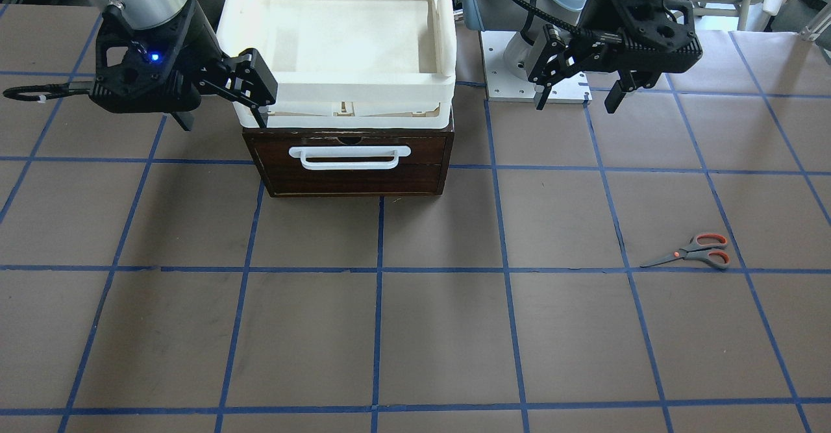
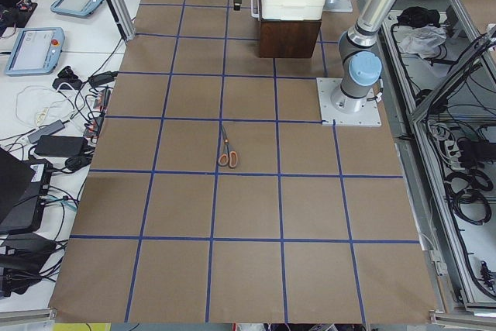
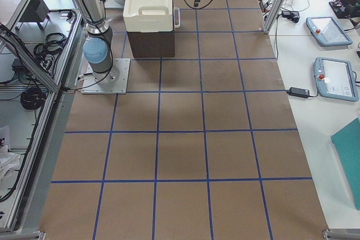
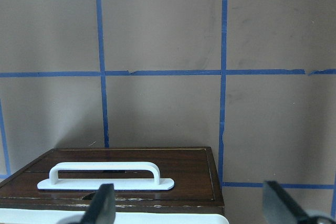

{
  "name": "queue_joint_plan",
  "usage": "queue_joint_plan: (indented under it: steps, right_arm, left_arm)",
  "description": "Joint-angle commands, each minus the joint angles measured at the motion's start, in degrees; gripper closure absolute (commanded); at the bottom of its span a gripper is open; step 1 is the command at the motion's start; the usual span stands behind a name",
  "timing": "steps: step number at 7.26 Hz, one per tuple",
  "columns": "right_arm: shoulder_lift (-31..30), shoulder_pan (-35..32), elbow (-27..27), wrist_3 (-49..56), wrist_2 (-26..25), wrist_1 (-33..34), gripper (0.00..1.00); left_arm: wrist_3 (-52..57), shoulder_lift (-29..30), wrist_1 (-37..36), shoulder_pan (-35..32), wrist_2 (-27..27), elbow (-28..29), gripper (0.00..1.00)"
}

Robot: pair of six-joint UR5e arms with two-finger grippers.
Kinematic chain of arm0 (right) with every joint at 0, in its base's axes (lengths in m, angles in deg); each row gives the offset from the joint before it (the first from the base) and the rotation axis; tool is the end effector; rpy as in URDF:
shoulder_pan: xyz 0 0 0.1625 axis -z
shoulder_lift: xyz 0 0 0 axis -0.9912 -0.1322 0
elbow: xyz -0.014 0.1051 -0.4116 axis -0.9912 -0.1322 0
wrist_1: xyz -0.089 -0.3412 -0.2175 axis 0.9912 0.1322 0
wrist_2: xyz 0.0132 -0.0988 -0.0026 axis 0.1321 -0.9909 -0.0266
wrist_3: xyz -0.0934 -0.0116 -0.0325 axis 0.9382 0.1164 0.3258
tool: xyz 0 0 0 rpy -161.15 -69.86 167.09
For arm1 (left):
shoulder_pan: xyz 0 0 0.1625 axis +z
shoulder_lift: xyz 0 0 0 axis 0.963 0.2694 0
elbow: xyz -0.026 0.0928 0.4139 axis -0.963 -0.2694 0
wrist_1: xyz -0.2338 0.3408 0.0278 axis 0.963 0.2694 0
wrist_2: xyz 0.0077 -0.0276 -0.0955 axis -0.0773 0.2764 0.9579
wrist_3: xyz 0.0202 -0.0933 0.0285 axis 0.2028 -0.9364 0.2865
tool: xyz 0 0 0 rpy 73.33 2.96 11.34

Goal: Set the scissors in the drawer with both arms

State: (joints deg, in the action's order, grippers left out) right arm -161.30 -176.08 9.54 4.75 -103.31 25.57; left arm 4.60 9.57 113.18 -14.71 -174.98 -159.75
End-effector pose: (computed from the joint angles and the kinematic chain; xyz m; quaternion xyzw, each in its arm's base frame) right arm 0.1763 -0.5095 0.5224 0.0000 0.9987 0.0131 0.0491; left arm -0.1289 -0.4722 0.5398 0.0028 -0.9992 0.0367 0.0149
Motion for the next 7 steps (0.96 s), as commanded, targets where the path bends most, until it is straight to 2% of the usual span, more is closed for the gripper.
queue_joint_plan:
  steps: [1, 3, 5, 6, 7]
  right_arm:
    - [0.1, 0.0, 0.0, 0.0, 0.8, 0.0, 0.00]
    - [0.3, -0.3, 0.3, 2.9, -1.2, 0.2, 0.00]
    - [2.1, -3.7, 0.6, 4.1, -1.7, 1.1, 0.00]
    - [2.7, -5.0, 0.6, 9.9, -1.0, 1.5, 0.00]
    - [3.7, -6.8, 0.6, 18.3, -1.0, 1.3, 0.00]
  left_arm:
    - [0.0, 0.0, -0.1, 0.1, 0.0, -0.1, 0.00]
    - [0.0, 0.3, 0.1, 0.0, 0.0, -0.1, 0.00]
    - [-0.1, 0.2, -0.2, 0.0, 0.0, -0.9, 0.00]
    - [0.3, 1.0, -1.0, 0.2, 0.1, -0.9, 0.00]
    - [5.6, 0.5, -1.1, 1.2, 0.0, -0.8, 0.00]
